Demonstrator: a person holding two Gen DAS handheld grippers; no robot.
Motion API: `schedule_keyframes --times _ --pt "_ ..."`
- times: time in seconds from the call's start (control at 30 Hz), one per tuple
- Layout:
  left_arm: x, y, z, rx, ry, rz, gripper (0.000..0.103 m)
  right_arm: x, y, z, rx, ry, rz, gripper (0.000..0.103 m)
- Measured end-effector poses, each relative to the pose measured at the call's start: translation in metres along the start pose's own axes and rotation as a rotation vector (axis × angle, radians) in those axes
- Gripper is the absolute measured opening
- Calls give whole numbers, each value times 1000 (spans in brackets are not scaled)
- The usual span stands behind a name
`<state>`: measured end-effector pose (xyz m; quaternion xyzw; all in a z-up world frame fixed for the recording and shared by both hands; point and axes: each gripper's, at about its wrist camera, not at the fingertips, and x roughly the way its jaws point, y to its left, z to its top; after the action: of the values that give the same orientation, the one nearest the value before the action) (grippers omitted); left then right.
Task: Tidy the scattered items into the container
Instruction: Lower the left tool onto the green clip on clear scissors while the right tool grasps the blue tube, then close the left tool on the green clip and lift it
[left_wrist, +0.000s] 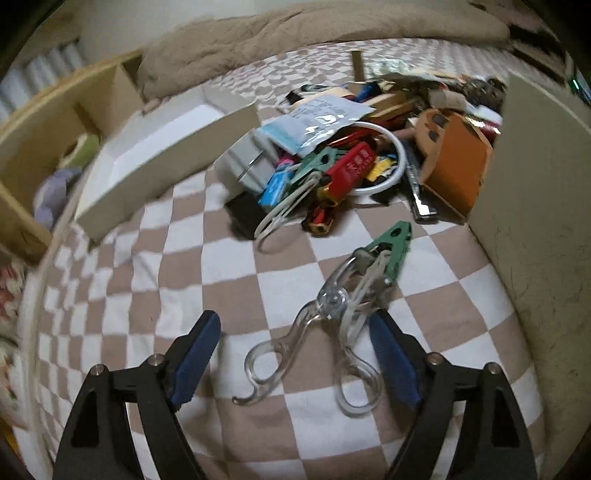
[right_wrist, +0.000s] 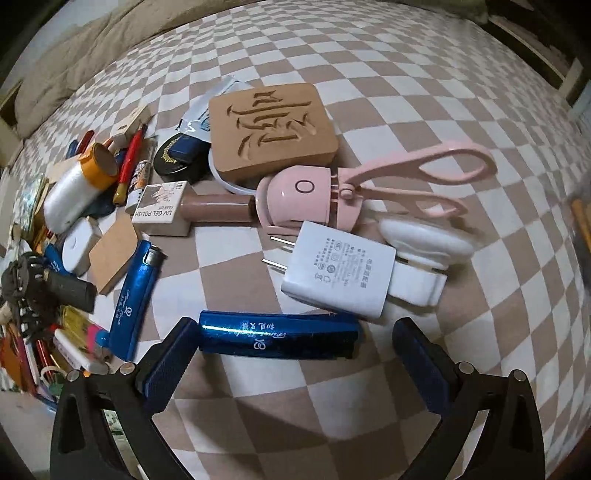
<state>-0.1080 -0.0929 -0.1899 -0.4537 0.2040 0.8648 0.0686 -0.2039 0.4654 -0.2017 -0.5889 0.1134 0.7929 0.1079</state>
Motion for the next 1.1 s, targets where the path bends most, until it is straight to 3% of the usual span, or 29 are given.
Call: schedule_keyframes --times 0.23,0.37,0.5,0.8,0.93,1.03,1.07,1.1 --pt "1 -4 4 33 -20 -7 83 2 18 -3 -36 2 -37 103" --pt "2 1 3 14 -7 -79 66 -4 33 -6 -79 -6 -33 83" --pt "-1 -4 3 12 0 -126 46 -10 35 -9 -106 -8 -6 83" --pt "-3 -4 4 -36 23 -145 36 -24 16 -16 -110 -19 78 83" --pt "-8 -12 1 21 36 -136 34 -38 8 -25 -97 -35 116 83" --pt "-14 -14 -3 56 62 -174 36 -46 25 -37 -92 -46 139 83" --pt "-16 -13 -5 57 70 -195 46 -53 19 -42 -93 -50 146 83" --pt "-18 -12 -9 53 82 -224 68 -60 11 -50 -95 -52 151 83"
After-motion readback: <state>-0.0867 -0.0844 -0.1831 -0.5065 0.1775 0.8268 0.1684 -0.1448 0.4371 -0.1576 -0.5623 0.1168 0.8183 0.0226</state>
